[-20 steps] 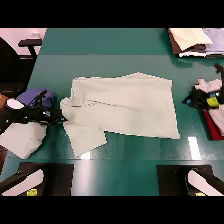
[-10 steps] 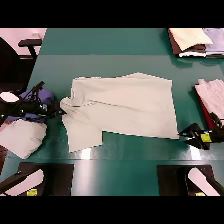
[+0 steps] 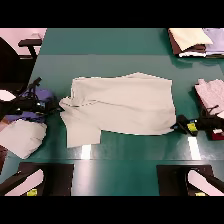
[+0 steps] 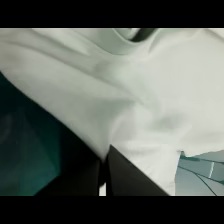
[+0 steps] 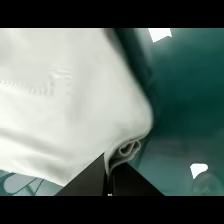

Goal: Fold the shirts.

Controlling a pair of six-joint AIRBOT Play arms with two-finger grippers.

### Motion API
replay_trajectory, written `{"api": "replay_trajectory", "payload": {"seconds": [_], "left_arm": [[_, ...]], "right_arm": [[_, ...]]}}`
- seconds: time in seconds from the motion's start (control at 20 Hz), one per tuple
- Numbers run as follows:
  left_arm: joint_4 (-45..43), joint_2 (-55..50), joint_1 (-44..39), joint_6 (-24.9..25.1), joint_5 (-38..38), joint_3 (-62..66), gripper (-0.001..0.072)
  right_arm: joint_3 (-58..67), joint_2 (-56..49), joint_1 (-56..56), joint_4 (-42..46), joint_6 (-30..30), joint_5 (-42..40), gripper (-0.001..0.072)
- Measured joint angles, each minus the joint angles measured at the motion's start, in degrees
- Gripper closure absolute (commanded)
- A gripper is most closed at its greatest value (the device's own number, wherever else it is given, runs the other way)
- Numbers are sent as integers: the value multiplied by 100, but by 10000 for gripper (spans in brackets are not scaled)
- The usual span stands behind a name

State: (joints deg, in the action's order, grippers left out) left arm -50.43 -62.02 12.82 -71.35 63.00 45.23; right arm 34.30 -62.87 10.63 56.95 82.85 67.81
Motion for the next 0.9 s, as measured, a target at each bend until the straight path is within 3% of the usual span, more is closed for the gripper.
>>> {"api": "replay_trajectory", "payload": {"seconds": [0.25,0.55,0.7,0.9], "left_arm": [[-57,951,0,-348,201,1335,681],[-162,1438,7,-702,621,5101,682],[-393,1495,9,-935,507,6830,682],[-533,1506,9,-1180,315,7912,683]], "right_arm": [[1543,776,-389,127,0,162,698],[5014,1696,-470,299,15,455,698],[6789,1705,-476,710,155,855,699],[8616,1290,-476,1123,337,1856,699]]}}
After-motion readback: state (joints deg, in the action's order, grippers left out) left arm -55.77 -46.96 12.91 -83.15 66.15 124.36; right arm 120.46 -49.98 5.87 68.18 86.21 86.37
